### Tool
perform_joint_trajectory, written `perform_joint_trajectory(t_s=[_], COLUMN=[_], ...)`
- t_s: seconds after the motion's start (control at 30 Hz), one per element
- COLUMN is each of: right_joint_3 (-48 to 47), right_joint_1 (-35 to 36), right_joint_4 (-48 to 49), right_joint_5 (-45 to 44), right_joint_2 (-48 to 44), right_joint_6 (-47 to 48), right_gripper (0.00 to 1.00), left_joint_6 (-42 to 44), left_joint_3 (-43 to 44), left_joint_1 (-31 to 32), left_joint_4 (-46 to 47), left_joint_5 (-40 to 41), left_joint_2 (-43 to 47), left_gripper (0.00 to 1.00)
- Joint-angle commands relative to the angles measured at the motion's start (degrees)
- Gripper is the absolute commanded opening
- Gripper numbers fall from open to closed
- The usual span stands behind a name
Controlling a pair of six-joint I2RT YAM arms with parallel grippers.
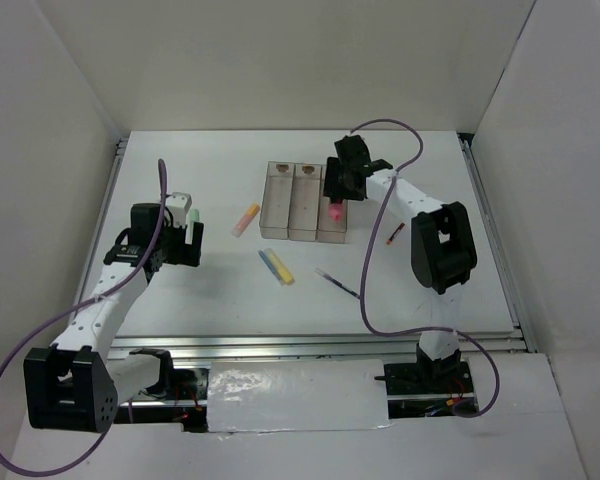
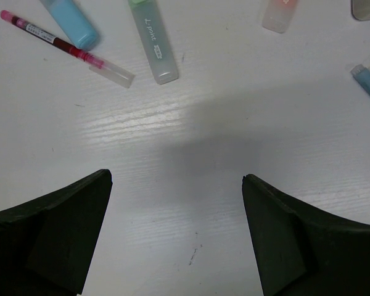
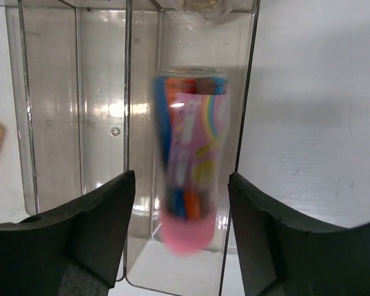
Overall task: Sort the stationery into containers
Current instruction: Place the stationery in the storage box, then pick up the pen from the center of the board.
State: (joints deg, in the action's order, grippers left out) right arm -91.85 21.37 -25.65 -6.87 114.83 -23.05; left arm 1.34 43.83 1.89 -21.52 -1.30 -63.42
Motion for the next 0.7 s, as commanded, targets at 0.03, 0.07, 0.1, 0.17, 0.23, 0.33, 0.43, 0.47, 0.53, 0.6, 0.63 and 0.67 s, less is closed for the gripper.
perform_joint_trajectory(t_s=[0.03,0.07,0.1,0.17,0.23,0.33,0.43,0.47,0.53,0.6,0.63,0.67], right_joint_3=[-2.98,-2.89,-2.98,-2.89,-2.89,-1.93,-0.88,-0.52,1.05,3.25,4.13,5.01], right_joint_1=[-0.10,-0.10,-0.10,-0.10,-0.45,-0.80,-1.15,-1.41,-1.94,-2.55,-2.82,-3.17], right_joint_4=[3.24,3.15,2.98,2.71,2.27,2.18,1.74,1.48,0.78,0.08,-0.10,-0.28], right_joint_5=[-0.68,-0.60,-0.68,-0.60,0.01,3.00,5.73,6.25,8.18,9.24,9.51,9.95], right_joint_2=[-0.13,-0.13,-0.13,-0.74,-1.35,-4.51,-8.73,-10.92,-14.08,-17.07,-18.13,-18.93], right_joint_6=[0.11,0.02,-0.07,-0.07,-0.07,0.55,1.69,2.47,3.44,5.90,6.52,7.13], right_gripper=[0.72,0.78,0.81,0.86,0.86,0.80,0.76,0.75,0.74,0.74,0.73,0.73], left_joint_6=[0.41,0.59,0.76,0.94,1.47,3.04,8.13,11.98,12.46,11.06,10.70,10.35], left_joint_3=[0.02,-0.06,-0.24,-0.50,-0.85,-1.99,-3.75,-3.84,-3.32,-0.87,2.02,3.61], left_joint_1=[-0.31,-0.40,-0.31,-0.40,-0.40,-0.31,-0.31,-0.22,-0.31,-0.22,-0.22,-0.22], left_joint_4=[1.83,1.83,1.83,1.92,2.18,3.50,6.04,6.57,8.15,10.34,10.44,10.36], left_joint_5=[-0.81,-0.90,-1.24,-1.77,-3.08,-5.89,-13.94,-16.78,-20.22,-20.41,-20.41,-20.41], left_joint_2=[-0.04,0.13,0.31,1.01,1.72,4.69,6.55,6.47,4.11,-1.41,-3.71,-6.34], left_gripper=[0.99,0.99,0.99,0.99,0.99,0.97,0.89,0.82,0.76,0.76,0.75,0.75])
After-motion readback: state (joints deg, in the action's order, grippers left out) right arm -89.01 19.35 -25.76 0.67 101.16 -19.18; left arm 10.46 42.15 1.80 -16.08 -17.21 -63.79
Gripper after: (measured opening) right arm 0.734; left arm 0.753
